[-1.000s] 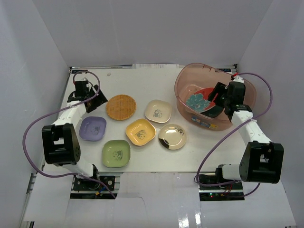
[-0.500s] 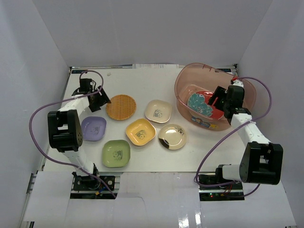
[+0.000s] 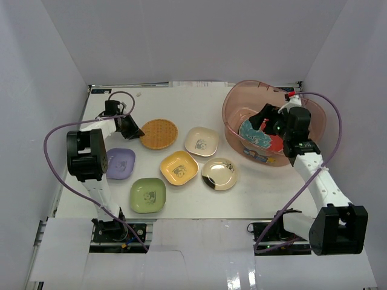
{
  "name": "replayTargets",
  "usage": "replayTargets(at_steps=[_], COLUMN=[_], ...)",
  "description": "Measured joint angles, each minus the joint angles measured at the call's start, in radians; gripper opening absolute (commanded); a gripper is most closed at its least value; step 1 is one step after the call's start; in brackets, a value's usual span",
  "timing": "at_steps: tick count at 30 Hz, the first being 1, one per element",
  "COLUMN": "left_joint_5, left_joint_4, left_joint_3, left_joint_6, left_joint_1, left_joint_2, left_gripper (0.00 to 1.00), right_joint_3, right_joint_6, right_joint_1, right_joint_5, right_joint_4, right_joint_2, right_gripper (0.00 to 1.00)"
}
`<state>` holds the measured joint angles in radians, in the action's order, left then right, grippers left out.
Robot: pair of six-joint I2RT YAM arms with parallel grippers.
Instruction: Place the plates into the plastic bin on the countertop
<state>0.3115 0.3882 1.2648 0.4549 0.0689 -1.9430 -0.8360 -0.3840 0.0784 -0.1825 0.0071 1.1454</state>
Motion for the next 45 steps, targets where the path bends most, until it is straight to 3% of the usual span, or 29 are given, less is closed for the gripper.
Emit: replayTargets(at_steps=[1, 5, 10, 13, 18, 24, 32, 35, 36, 37, 40, 41, 44, 45], left_joint_5=[0.038, 0.1, 0.076, 0.077, 0.187, 0.356, 0.463, 0.493, 0.498, 0.499, 0.475, 0.473, 0.492, 0.496], left_joint_4=[-0.01, -0.066, -0.117, -0.145, -0.257, -0.363, -0.417, -0.445, -0.454, -0.46, -0.461, -0.46, -0.436, -0.423], left_joint_3=[0.003, 0.026, -0.059, -0.128, -0.242, -0.359, -0.375, -0.375, -0.375, -0.375, -0.385, -0.39, -0.385, -0.38], left_joint_6=[0.009, 0.04, 0.061, 0.081, 0.156, 0.244, 0.293, 0.305, 0.306, 0.306, 0.267, 0.267, 0.261, 0.248], left_joint_1=[0.005, 0.016, 0.018, 0.021, 0.023, -0.03, -0.138, -0.162, -0.171, -0.178, -0.165, -0.166, -0.2, -0.217], left_joint_2=[0.0, 0.028, 0.143, 0.266, 0.481, 0.613, 0.666, 0.693, 0.697, 0.698, 0.69, 0.688, 0.696, 0.703], left_gripper=[0.0, 0.0, 0.0, 0.0, 0.0, 0.0, 0.0, 0.0, 0.0, 0.01, 0.28, 0.5, 0.75, 0.78], right_joint_3=[0.0, 0.0, -0.009, -0.061, -0.154, -0.23, -0.233, -0.232, -0.23, -0.229, -0.222, -0.222, -0.218, -0.216], right_joint_6=[-0.003, -0.013, -0.035, -0.035, -0.048, -0.071, -0.109, -0.124, -0.14, -0.146, -0.232, -0.242, -0.227, -0.228], right_joint_1=[0.023, 0.118, 0.239, 0.317, 0.416, 0.466, 0.475, 0.474, 0.474, 0.474, 0.455, 0.451, 0.433, 0.407], right_joint_5=[-0.013, -0.094, -0.217, -0.268, -0.278, -0.267, -0.208, -0.198, -0.205, -0.207, -0.257, -0.266, -0.265, -0.262], right_joint_4=[0.01, 0.038, 0.108, 0.117, 0.126, 0.124, 0.123, 0.127, 0.136, 0.143, 0.19, 0.195, 0.189, 0.183], right_joint_2=[-0.002, 0.007, 0.05, 0.116, 0.223, 0.332, 0.362, 0.362, 0.362, 0.362, 0.337, 0.316, 0.267, 0.255], right_gripper=[0.84, 0.85, 0.97, 0.91, 0.91, 0.93, 0.99, 0.6, 0.23, 0.12, 0.08, 0.08, 0.08, 0.08])
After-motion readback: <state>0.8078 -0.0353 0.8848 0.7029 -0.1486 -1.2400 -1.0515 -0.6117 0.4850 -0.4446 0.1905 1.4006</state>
